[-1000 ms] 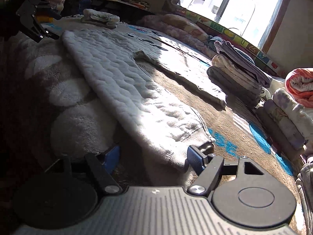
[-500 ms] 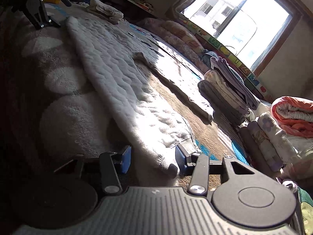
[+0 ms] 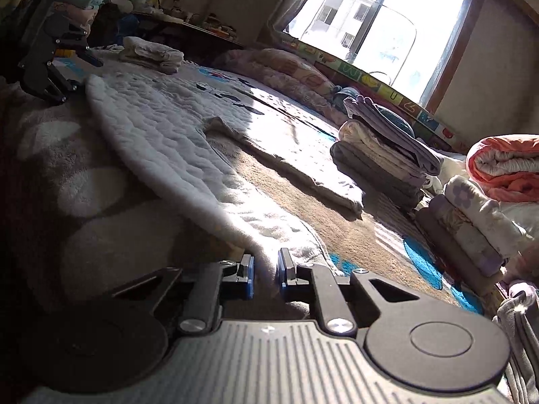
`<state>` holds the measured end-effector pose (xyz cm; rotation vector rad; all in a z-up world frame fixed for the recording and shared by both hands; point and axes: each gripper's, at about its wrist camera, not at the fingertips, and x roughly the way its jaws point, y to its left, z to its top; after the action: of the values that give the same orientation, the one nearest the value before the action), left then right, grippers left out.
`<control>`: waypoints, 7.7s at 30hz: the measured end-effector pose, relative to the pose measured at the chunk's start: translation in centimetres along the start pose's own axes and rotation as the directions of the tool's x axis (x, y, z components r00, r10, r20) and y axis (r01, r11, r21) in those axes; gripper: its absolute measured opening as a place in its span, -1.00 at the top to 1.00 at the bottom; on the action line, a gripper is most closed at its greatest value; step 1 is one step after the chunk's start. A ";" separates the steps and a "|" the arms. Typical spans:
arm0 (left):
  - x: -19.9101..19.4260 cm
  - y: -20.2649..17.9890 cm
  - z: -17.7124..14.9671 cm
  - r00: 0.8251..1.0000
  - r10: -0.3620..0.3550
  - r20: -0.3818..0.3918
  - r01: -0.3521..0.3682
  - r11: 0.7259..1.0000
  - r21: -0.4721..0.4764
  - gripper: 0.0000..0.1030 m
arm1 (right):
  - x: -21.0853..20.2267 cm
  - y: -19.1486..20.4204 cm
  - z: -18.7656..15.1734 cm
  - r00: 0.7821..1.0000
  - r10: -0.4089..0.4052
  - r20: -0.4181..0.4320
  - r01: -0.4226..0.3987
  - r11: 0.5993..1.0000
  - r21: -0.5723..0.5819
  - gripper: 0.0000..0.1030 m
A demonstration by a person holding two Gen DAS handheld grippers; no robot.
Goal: Fold clothes
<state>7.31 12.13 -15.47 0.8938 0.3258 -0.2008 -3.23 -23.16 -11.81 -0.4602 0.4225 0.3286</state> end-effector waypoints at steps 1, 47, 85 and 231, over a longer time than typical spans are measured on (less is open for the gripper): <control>0.1 0.6 0.3 1.000 -0.001 0.005 0.001 0.999 -0.039 0.73 | -0.1 -0.4 0.3 1.000 -0.004 0.010 0.003 1.000 0.020 0.74; 18.1 10.2 7.2 0.991 -0.113 -0.074 0.062 0.870 -0.489 0.90 | 25.0 -21.0 12.7 0.953 0.265 -0.146 -0.158 0.847 0.507 0.74; 19.0 9.4 6.9 0.984 -0.146 -0.101 0.075 0.857 -0.510 0.90 | 23.3 -21.3 0.6 0.974 0.225 0.023 -0.060 0.158 0.986 0.19; 13.6 10.2 -1.5 0.972 -0.208 0.111 0.037 -0.331 -0.943 0.63 | 21.0 -15.9 -3.3 0.994 -0.032 0.105 -0.108 -0.127 0.986 0.66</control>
<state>22.84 19.10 -13.80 -1.0135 0.5510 -0.0002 20.14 -33.89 -18.53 1.2239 0.4730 -0.0250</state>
